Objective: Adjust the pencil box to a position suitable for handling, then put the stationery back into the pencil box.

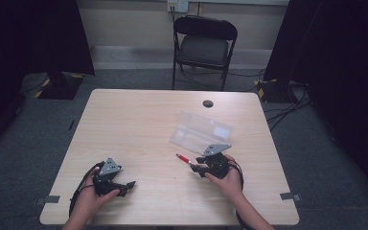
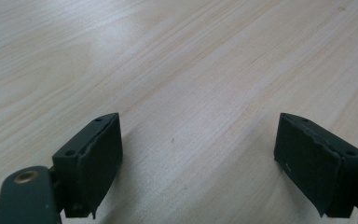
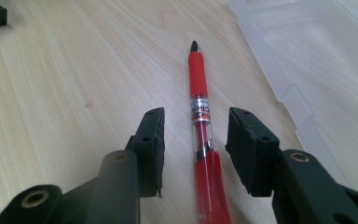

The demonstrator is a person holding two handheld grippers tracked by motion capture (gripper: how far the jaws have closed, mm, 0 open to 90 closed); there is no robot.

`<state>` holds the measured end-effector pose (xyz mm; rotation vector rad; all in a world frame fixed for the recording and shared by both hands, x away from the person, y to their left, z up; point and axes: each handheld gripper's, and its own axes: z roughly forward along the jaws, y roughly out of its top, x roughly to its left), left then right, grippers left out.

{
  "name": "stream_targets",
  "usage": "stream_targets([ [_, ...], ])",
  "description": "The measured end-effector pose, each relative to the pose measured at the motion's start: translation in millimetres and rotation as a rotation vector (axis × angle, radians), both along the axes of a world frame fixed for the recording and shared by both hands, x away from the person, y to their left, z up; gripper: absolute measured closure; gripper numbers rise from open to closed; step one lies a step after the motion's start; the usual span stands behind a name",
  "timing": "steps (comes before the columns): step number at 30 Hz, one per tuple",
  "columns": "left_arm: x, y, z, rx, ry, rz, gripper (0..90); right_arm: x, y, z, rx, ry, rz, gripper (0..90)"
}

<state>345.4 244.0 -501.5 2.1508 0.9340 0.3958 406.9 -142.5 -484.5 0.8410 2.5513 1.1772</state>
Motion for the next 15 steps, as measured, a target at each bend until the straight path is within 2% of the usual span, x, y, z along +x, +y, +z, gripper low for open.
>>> stream_targets([
  [15, 0.0, 0.1, 0.1, 0.002, 0.000, -0.002, 15.1, 3.5, 2.8, -1.7, 0.006, 0.006, -0.009, 58.1],
])
